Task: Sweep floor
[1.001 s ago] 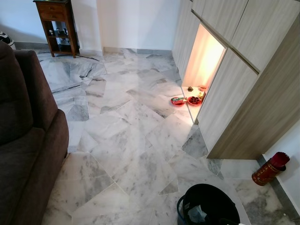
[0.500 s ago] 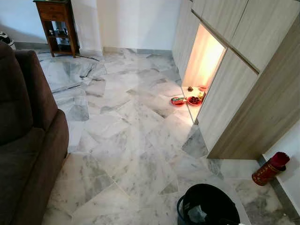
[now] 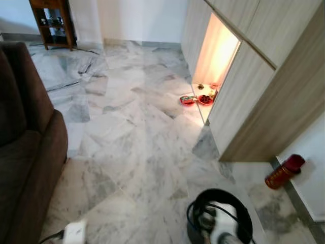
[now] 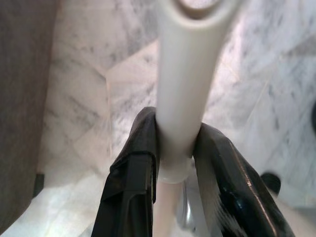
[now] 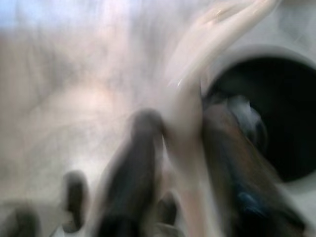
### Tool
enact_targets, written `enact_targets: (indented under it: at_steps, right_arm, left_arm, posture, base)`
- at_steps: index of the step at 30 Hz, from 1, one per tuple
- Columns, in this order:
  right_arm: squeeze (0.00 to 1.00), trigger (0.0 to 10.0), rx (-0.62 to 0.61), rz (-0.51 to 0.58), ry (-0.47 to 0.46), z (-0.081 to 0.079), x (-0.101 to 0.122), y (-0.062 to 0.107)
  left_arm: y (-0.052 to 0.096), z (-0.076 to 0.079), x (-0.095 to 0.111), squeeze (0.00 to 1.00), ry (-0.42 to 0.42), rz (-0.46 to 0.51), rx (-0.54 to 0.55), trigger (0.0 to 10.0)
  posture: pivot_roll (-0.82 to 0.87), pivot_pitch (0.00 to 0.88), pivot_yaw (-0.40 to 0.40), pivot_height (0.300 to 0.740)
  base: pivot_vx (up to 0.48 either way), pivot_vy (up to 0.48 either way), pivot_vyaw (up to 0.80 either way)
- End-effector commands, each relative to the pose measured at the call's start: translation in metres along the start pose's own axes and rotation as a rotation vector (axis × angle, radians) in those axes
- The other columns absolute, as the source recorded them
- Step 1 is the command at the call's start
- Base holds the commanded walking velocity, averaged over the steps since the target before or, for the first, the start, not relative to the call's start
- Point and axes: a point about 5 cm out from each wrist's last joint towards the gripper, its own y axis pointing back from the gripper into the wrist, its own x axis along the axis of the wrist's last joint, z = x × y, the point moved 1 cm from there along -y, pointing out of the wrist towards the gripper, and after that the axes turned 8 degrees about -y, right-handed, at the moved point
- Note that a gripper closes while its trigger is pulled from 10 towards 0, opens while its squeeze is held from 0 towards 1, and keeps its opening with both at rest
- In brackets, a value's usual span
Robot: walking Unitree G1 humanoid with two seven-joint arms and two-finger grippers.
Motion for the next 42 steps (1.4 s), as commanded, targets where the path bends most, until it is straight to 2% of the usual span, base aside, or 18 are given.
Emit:
enact_targets:
  at_steps: [1,16,25,27,30,31,33,35,37,39,41,42]
  right_arm:
    - [0.0,10.0,-0.05,-0.069,-0.043,0.017,-0.022,0.008]
    - [0.0,10.0,-0.038,-0.076,-0.047,0.014,-0.02,0.007]
    - [0.0,10.0,-0.019,-0.053,-0.019,0.013,-0.016,0.006]
    - [0.0,10.0,-0.022,-0.029,-0.02,0.018,-0.009,0.006]
    - [0.0,10.0,-0.029,0.0,-0.01,0.029,0.0,0.008]
    - [0.0,10.0,-0.029,0.0,-0.01,0.029,0.0,0.008]
    - [0.0,10.0,-0.034,0.001,0.014,0.033,0.002,0.009]
    - [0.0,10.0,-0.053,0.017,0.042,0.038,0.008,0.01]
    - [0.0,10.0,-0.049,0.073,0.038,0.04,0.021,0.009]
    - [0.0,10.0,-0.043,0.111,0.04,0.04,0.029,0.008]
    - [0.0,10.0,-0.016,0.183,0.03,0.038,0.045,0.008]
    - [0.0,10.0,-0.016,0.183,0.03,0.038,0.045,0.008]
  left_arm:
    - [0.006,-0.006,-0.022,0.0,0.032,-0.069,0.018,10.0]
    - [0.005,-0.005,-0.018,0.0,0.038,-0.056,0.002,10.0]
    - [0.006,-0.005,-0.01,0.0,-0.021,0.042,0.008,10.0]
    - [0.008,-0.009,-0.01,0.0,-0.029,0.08,0.021,10.0]
    - [0.016,-0.022,-0.018,0.0,0.005,0.121,0.039,10.0]
    - [0.016,-0.022,-0.018,0.0,0.005,0.121,0.039,10.0]
    - [0.019,-0.025,-0.02,0.0,-0.01,0.137,0.036,10.0]
    - [0.024,-0.036,-0.022,0.0,-0.026,0.172,0.058,10.0]
    - [0.029,-0.045,-0.018,0.0,-0.035,0.225,0.086,10.0]
    - [0.032,-0.048,-0.013,0.0,-0.046,0.262,0.094,10.0]
    - [0.042,-0.051,0.002,0.0,-0.048,0.356,0.108,10.0]
    - [0.042,-0.051,0.002,0.0,-0.048,0.356,0.108,10.0]
  posture:
    - [0.22,0.045,-0.147,0.74]
    - [0.23,0.044,-0.14,0.74]
    - [0.24,0.043,-0.134,0.74]
    - [0.23,0.041,-0.135,0.74]
    - [0.24,0.043,-0.139,0.74]
    - [0.24,0.043,-0.139,0.74]
    - [0.25,0.045,-0.14,0.74]
    - [0.25,0.046,-0.141,0.74]
    - [0.25,0.046,-0.142,0.74]
    - [0.25,0.046,-0.142,0.74]
    - [0.26,0.047,-0.143,0.74]
    - [0.26,0.047,-0.143,0.74]
  base:
    - [0.0,0.0,0.0]
    - [0.0,0.0,0.0]
    - [0.0,0.0,0.0]
    - [0.0,0.0,0.0]
    - [0.0,0.0,0.0]
    - [0.0,0.0,0.0]
    - [0.0,0.0,0.0]
    - [0.0,0.0,0.0]
    - [0.0,0.0,0.0]
    - [0.0,0.0,0.0]
    - [0.0,0.0,0.0]
    - [0.0,0.0,0.0]
